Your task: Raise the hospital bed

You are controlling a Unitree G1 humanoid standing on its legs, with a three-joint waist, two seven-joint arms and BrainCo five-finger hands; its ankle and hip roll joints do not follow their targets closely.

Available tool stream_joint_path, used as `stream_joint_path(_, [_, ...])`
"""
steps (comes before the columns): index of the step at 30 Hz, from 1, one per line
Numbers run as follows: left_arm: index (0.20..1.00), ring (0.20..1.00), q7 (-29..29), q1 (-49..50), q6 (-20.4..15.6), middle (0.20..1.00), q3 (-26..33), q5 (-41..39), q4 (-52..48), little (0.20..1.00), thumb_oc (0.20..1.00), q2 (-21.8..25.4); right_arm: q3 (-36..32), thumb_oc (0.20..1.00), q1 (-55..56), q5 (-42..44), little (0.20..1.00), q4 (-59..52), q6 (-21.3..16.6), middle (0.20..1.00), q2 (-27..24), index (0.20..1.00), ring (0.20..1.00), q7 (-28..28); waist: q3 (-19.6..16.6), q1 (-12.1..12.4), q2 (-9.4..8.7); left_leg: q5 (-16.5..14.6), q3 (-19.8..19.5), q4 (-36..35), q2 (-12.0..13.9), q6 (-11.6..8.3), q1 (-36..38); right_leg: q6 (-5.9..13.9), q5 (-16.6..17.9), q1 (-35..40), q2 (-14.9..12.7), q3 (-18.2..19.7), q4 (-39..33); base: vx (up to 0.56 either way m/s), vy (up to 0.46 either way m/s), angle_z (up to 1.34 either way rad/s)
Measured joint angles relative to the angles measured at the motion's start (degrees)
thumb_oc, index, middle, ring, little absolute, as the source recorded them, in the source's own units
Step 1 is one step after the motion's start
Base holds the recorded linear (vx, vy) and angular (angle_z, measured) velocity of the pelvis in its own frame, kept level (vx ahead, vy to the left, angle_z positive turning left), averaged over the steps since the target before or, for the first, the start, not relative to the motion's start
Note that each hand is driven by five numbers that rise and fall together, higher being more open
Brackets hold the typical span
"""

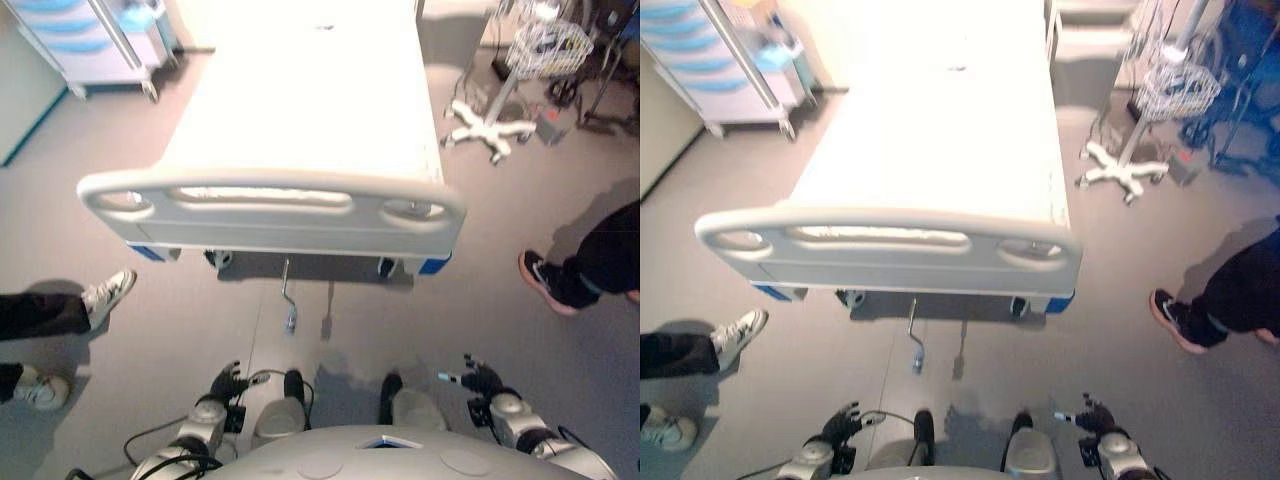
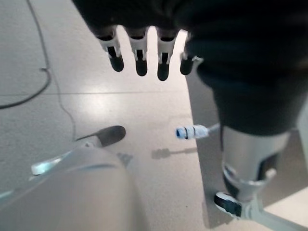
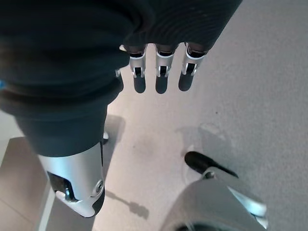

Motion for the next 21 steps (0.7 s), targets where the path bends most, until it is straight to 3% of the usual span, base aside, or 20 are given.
stream_joint_path(7, [1.0,1.0,-0.5,0.5,0.0,1.0,-1.0,2.2,0.5,1.0,1.0,-0.8,0.4,1.0,1.3,-0.2,1.0,0.5,0.6,1.0,0.2,1.0,1.0,0.4,-4.5,0.0,-0.07,-0.6,1.3,-0.6,0.2,-0.12,1.3,0.01,0.9,1.6,0.7,1.2,-2.9,0.07,-0.001,-0.07])
stream_joint_path(21, [1.0,1.0,-1.0,1.1,0.0,1.0,-1.3,4.4,0.6,1.0,1.0,-0.8,0.4,1.0,1.9,-0.3,1.0,0.4,0.8,1.0,0.2,1.0,1.0,0.9,-4.7,-0.1,0.04,-1.2,1.6,-1.1,-0.1,-0.42,2.4,0.16,4.2,6.1,1.9,1.3,-10.5,0.01,-0.003,-0.01])
